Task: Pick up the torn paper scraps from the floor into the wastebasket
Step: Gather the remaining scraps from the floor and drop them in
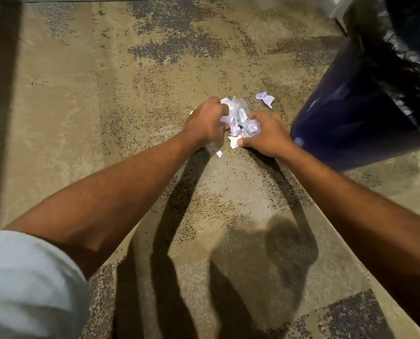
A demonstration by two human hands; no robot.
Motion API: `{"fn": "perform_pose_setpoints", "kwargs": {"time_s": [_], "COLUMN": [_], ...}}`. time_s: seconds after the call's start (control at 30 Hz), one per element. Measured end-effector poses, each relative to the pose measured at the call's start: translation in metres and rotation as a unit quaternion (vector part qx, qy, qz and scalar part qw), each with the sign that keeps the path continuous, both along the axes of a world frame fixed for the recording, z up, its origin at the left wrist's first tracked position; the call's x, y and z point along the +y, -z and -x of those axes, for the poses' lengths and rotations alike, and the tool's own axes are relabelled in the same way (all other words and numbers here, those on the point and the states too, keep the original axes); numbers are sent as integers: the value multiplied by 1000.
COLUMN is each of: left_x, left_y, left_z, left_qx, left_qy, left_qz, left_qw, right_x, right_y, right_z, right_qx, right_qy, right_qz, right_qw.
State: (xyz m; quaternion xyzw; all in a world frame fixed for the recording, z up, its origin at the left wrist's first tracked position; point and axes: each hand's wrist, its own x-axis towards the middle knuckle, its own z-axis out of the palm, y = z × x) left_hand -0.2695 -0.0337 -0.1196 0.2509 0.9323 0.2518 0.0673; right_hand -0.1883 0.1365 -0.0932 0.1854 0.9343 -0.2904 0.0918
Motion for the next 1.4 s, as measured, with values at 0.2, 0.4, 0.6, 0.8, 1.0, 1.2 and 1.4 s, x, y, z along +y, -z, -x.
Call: {"fn": "perform_pose_setpoints", "kwargs": {"time_s": [0.2, 0.4, 0.6, 0.8, 1.0, 1.2, 1.4], "left_x": [11, 10, 2, -7, -19, -7, 52], "left_y": [1, 12, -7, -61, -142, -237, -309], "left_z": [-13, -23, -36, -41, -34, -32, -56], "left_qx": [-42, -219, -299, -303, -272, -210, -198], "left_qy": [-11, -72, -92, -63, -8, 51, 83], "left_qz": [-56, -228, -315, -344, -353, -362, -406], "left_qw": [997, 946, 896, 887, 895, 907, 888], "right_x": [-16, -28, -32, -41, -52, -44, 0], "right_y": [0, -7, -17, -66, -145, -230, -298], "right_z": [-4, -12, -21, -29, -37, -47, -66], "right_qx": [42, 50, 61, 102, 179, 267, 310], "right_qy": [15, 87, 122, 115, 72, 54, 117], "right_qz": [77, 215, 278, 298, 296, 288, 275], "right_qw": [996, 971, 951, 942, 936, 918, 903]}}
